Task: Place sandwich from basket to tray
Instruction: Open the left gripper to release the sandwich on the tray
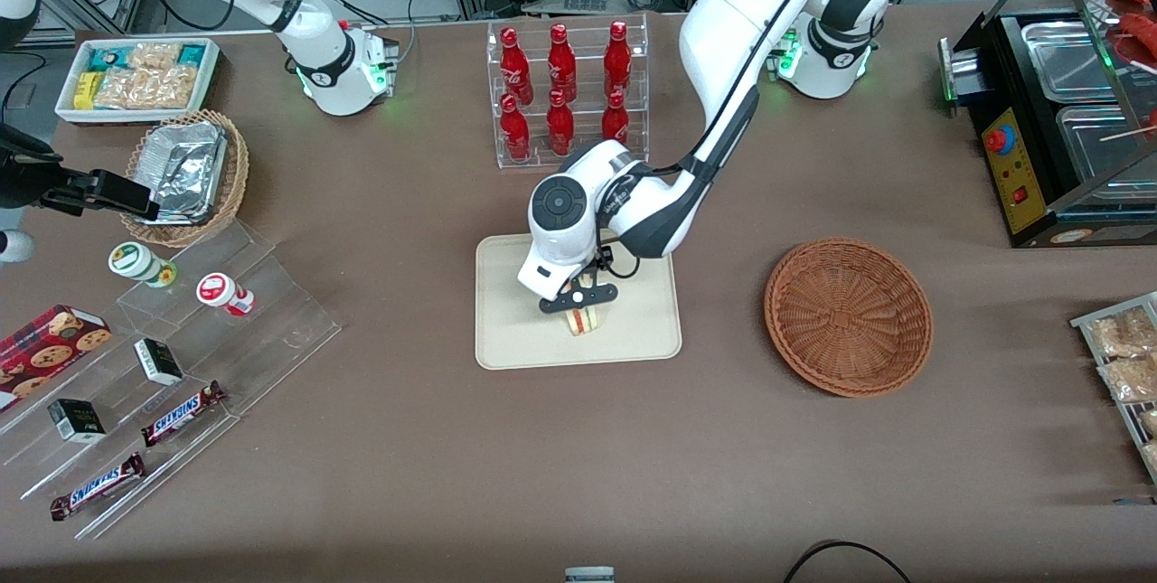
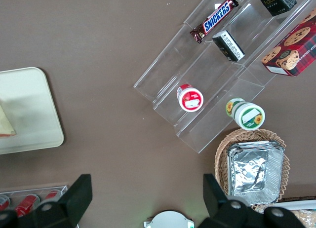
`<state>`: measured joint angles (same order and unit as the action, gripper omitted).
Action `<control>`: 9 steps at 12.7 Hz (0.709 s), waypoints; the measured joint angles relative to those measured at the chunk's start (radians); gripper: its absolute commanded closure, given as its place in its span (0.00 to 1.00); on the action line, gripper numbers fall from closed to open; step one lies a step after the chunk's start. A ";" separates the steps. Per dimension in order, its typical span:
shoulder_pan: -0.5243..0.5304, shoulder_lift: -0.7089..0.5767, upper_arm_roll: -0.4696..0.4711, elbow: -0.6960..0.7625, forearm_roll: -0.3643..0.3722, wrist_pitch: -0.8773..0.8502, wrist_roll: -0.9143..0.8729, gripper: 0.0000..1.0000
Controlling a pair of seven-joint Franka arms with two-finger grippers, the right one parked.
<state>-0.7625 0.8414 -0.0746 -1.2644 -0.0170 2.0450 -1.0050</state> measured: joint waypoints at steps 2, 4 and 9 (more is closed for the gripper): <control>0.010 -0.005 0.000 0.058 0.000 -0.065 0.000 0.00; 0.016 -0.025 0.000 0.089 0.000 -0.113 0.007 0.00; 0.020 -0.116 0.075 0.098 -0.030 -0.251 0.192 0.00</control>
<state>-0.7428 0.7255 0.0007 -1.1663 -0.0467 1.7937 -0.8133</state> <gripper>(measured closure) 0.000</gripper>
